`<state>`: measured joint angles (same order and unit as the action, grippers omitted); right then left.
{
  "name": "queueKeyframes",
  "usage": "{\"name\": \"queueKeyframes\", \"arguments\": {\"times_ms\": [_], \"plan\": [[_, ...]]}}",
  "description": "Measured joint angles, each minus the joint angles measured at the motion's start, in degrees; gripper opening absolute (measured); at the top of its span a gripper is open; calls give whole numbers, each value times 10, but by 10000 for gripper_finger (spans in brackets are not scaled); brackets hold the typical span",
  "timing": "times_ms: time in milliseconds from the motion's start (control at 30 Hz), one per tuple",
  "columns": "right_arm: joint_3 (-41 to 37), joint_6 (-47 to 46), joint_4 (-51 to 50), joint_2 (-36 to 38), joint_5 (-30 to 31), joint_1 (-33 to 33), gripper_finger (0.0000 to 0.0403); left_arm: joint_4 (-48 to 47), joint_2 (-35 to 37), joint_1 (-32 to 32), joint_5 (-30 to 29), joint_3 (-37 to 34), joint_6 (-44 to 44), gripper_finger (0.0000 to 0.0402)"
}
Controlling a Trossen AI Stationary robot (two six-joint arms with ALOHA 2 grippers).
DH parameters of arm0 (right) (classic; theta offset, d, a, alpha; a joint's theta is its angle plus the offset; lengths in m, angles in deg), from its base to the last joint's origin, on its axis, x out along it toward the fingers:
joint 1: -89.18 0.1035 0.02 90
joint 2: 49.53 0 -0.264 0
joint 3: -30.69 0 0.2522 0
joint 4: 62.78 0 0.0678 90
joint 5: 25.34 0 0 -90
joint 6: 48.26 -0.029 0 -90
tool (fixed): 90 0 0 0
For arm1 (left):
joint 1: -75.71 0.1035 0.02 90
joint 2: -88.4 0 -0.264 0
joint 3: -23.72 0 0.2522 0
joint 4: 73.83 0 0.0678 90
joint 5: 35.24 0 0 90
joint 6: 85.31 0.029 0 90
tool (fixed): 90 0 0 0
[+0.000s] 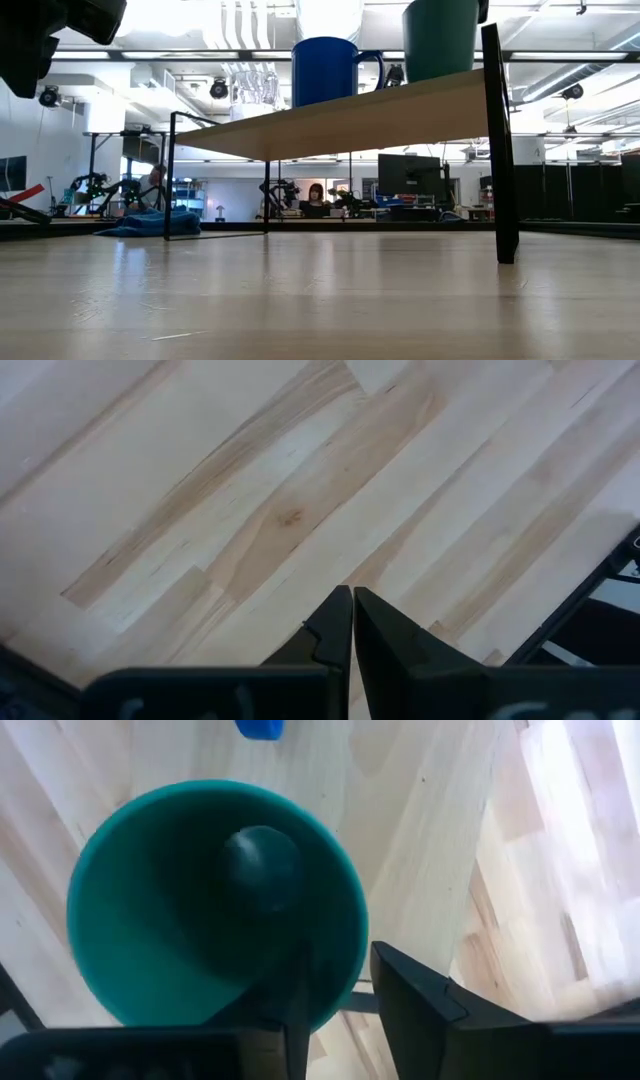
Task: Stack small to large cups/mugs on shelf
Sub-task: Put the green cup on the shelf, then return to Home Position
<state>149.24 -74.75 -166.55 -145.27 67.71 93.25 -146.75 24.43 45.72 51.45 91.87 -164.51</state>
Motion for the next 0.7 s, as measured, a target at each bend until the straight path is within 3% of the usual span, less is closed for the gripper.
{"name": "queueKeyframes", "arguments": {"times_ms": [200,600,700], "plan": [[26,0,0,1,0,-1,92,0,0,0,0,0,0,0],[160,69,0,1,0,-1,89,2,0,0,0,0,0,0],[183,67,0,1,-27,2,79,3,0,0,-1,0,0,0]]}}
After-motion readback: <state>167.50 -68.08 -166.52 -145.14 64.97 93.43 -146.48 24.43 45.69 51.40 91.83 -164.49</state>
